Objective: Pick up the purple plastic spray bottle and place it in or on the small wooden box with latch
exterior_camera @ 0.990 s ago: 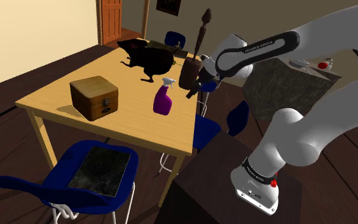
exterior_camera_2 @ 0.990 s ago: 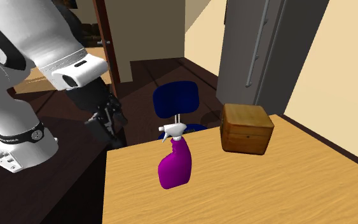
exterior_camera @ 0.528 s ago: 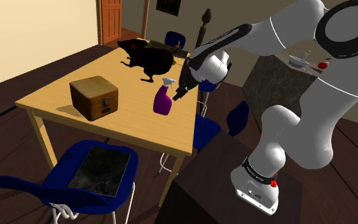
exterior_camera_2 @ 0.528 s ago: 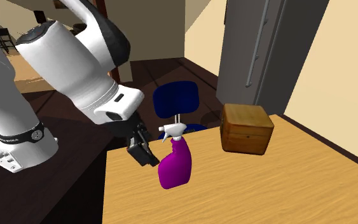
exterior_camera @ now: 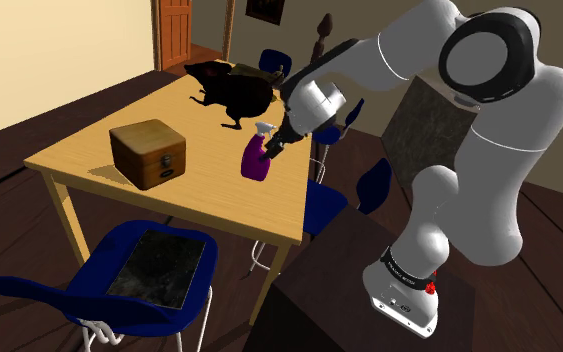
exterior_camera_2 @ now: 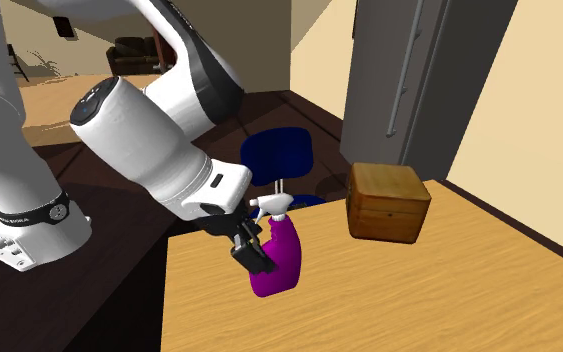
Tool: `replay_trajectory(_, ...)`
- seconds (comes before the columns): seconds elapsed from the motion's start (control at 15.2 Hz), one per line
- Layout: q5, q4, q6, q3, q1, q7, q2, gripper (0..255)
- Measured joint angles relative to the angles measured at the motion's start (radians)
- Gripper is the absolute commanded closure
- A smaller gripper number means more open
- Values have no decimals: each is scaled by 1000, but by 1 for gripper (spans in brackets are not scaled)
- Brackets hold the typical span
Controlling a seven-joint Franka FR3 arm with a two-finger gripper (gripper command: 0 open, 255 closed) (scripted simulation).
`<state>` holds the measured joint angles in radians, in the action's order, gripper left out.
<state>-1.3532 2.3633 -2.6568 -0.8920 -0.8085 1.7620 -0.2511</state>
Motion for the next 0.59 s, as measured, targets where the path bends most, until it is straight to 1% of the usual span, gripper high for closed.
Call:
replay_trajectory(0.07,-33,-14,11,14,12,20,-29,0)
replay_trajectory(0.2,-60,-25,17,27,19,33,-50,0)
replay_trajectory(0.53,-69,-30,21,30,23,37,-59,0)
replay_trajectory(0.59,-69,-30,21,30,23,37,-59,255)
